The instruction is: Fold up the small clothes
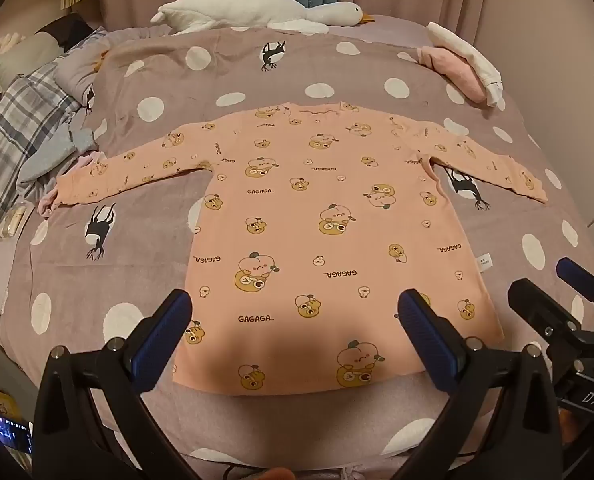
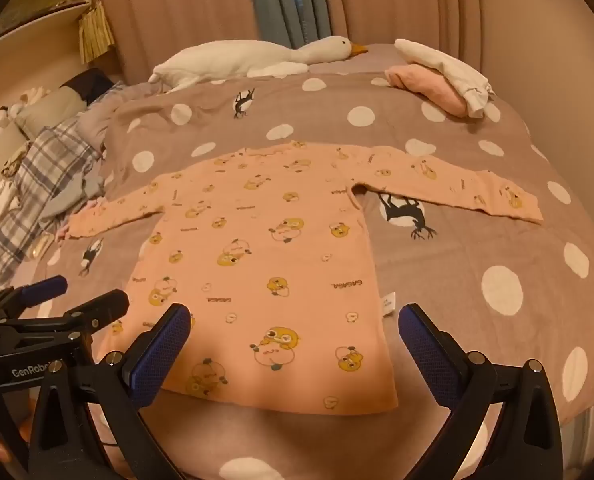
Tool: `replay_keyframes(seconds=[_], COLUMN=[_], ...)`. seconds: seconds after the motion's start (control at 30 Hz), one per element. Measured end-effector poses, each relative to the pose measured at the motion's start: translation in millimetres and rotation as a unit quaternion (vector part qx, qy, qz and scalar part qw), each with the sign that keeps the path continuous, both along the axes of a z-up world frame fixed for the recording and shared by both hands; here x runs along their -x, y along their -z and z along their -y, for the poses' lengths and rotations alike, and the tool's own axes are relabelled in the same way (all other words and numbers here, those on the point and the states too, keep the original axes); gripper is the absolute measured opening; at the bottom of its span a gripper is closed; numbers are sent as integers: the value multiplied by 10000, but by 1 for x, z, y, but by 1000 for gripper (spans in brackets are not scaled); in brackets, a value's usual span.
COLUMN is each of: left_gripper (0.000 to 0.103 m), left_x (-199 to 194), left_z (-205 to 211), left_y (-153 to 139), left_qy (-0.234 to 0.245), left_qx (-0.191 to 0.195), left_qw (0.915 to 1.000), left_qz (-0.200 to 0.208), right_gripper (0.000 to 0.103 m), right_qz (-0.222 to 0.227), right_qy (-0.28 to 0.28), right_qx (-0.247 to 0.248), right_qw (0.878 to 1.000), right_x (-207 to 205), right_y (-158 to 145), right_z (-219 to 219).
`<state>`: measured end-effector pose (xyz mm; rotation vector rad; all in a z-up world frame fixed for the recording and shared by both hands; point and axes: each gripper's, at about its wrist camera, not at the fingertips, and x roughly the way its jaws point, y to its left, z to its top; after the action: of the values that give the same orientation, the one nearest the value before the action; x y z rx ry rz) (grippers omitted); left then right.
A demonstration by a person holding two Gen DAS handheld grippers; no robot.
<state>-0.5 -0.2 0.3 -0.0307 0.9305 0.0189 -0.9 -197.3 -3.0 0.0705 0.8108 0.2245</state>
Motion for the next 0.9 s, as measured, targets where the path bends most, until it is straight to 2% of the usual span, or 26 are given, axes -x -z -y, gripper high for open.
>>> replay_keyframes(seconds=[0.3, 0.9], left_gripper=[103, 103], left_x=[-1, 0], left_z=[2, 5], left_y=[1, 2], left_qy=[20, 75], left_qx=[102, 65], left_qw=[9999, 9999], left_qz=[-96, -56], right_gripper=[103, 103], right_qz=[0, 22], right_qy=[6, 6], right_qx=[-20, -10], right_qw=[10000, 10000], right_x=[1, 0], right_y=[-1, -5], right_z=[1, -2])
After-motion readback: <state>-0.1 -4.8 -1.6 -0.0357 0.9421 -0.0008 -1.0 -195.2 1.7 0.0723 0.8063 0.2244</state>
